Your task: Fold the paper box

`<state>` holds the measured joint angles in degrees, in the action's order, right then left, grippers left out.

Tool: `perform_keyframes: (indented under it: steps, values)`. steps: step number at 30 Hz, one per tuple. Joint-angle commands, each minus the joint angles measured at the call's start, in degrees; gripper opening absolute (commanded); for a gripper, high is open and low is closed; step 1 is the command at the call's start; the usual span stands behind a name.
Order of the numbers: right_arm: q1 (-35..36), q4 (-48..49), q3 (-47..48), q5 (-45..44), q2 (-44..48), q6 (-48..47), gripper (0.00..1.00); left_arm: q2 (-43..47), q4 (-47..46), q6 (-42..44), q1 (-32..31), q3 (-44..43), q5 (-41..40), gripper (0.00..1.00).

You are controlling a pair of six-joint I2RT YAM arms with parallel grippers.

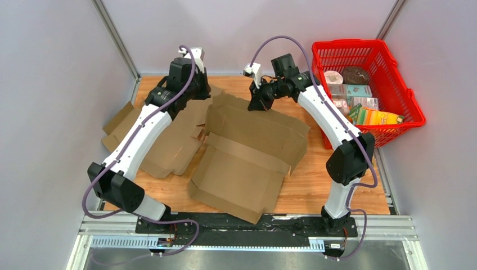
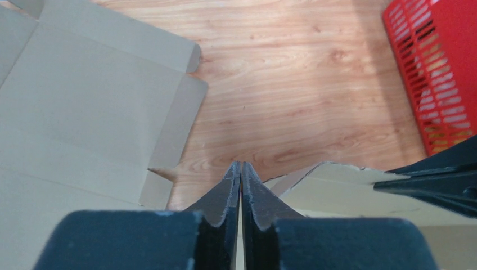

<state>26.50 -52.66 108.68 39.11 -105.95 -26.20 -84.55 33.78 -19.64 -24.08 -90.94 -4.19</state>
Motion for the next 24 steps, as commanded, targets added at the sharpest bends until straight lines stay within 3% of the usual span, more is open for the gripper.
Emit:
perform_keyframes:
  steps: [1,5,10,15,20,24]
  values:
    - [0.31,2.83,0.48,1.49,3.3,1.5,0.0,-1.58,0.15,-0.22,-1.76,-1.0,2.25,0.06]
    - [0.31,3.01,0.39,1.49,3.21,1.85,0.0,-1.23,-0.55,-1.1,-4.75,0.4,3.3,0.0]
    - [0.48,2.39,0.48,2.63,3.65,0.27,0.0,0.0,-5.46,-3.91,-7.65,4.79,4.88,0.0]
    - [0.48,2.3,0.56,2.37,4.09,0.27,0.0,-3.77,-6.0,-4.53,-7.65,3.31,9.02,0.01]
    - [0.48,2.13,0.39,2.19,4.61,0.97,0.0,-0.18,-8.55,-0.85,-7.65,7.7,8.4,0.16]
    - [0.48,2.13,0.3,1.76,4.61,1.41,0.0,7.97,-9.08,1.71,-7.65,14.45,5.95,0.28]
